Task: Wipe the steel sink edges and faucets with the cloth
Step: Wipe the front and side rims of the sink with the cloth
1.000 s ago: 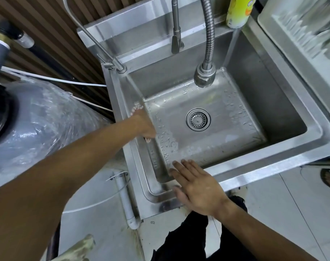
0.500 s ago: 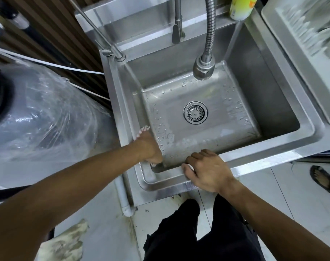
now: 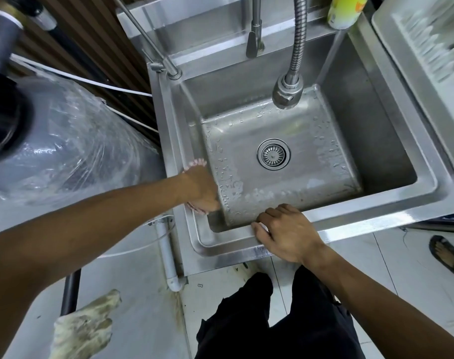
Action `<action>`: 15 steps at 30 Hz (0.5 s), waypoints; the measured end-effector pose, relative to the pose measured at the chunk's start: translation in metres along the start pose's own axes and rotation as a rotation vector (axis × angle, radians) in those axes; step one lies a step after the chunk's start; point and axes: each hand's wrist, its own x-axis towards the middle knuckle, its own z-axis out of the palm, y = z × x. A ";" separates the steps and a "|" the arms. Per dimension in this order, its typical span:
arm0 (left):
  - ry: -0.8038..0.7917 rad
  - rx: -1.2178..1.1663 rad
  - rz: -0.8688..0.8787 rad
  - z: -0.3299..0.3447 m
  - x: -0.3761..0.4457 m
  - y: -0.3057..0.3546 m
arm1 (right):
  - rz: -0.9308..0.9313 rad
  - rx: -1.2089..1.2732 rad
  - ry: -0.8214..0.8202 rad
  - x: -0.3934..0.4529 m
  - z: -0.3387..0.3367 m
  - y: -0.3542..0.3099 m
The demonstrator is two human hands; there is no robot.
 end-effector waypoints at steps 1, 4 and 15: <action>-0.028 -0.015 0.039 0.001 0.003 0.006 | 0.001 0.000 0.002 0.000 0.000 0.000; -0.064 -0.111 0.114 0.016 -0.001 0.027 | 0.000 -0.010 0.031 -0.002 0.003 0.001; 0.155 -0.028 0.075 0.017 0.009 -0.019 | 0.006 -0.026 0.033 -0.003 0.006 0.003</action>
